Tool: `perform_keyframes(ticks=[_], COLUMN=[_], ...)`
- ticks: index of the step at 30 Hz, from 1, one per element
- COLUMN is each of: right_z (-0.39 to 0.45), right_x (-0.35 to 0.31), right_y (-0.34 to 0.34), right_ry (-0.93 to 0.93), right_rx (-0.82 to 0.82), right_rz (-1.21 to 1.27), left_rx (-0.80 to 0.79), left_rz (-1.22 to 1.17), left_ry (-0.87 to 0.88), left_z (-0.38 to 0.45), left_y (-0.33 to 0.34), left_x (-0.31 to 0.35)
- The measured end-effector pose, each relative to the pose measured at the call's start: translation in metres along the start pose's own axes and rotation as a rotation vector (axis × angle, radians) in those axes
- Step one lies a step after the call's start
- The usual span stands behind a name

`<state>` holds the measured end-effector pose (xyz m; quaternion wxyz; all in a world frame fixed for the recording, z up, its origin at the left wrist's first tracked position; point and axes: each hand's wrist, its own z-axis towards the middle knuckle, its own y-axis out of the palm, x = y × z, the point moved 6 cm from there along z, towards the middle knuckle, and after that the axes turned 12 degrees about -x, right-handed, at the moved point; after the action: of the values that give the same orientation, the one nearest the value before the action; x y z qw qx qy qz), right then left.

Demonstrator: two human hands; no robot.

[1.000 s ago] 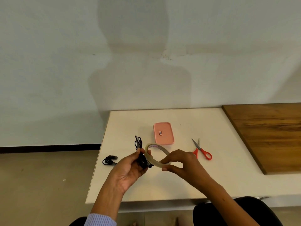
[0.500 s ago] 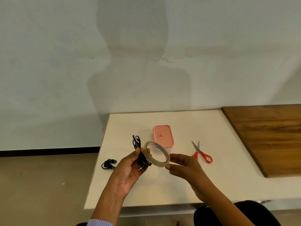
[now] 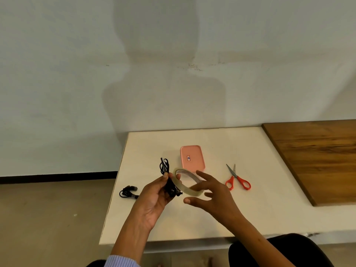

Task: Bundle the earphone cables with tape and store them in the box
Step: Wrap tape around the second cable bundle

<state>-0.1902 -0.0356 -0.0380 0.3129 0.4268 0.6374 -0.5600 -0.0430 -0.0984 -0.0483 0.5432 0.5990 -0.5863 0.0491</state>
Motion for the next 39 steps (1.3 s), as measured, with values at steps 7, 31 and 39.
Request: perform_keyframes(ticks=[7, 31, 39], right_z=[0.007, 0.007, 0.007], right_x=[0.002, -0.012, -0.015], right_y=[-0.01, -0.006, -0.002], right_ry=[0.006, -0.003, 0.063], right_rx=[-0.089, 0.0, -0.097], right_rz=[0.182, 0.056, 0.31], left_rx=[0.035, -0.017, 0.086], left_rz=[-0.061, 0.257, 0.352], left_ry=[-0.049, -0.058, 0.033], left_z=[0.001, -0.001, -0.002], left_y=[-0.008, 0.013, 0.018], left_x=[0.006, -0.006, -0.001])
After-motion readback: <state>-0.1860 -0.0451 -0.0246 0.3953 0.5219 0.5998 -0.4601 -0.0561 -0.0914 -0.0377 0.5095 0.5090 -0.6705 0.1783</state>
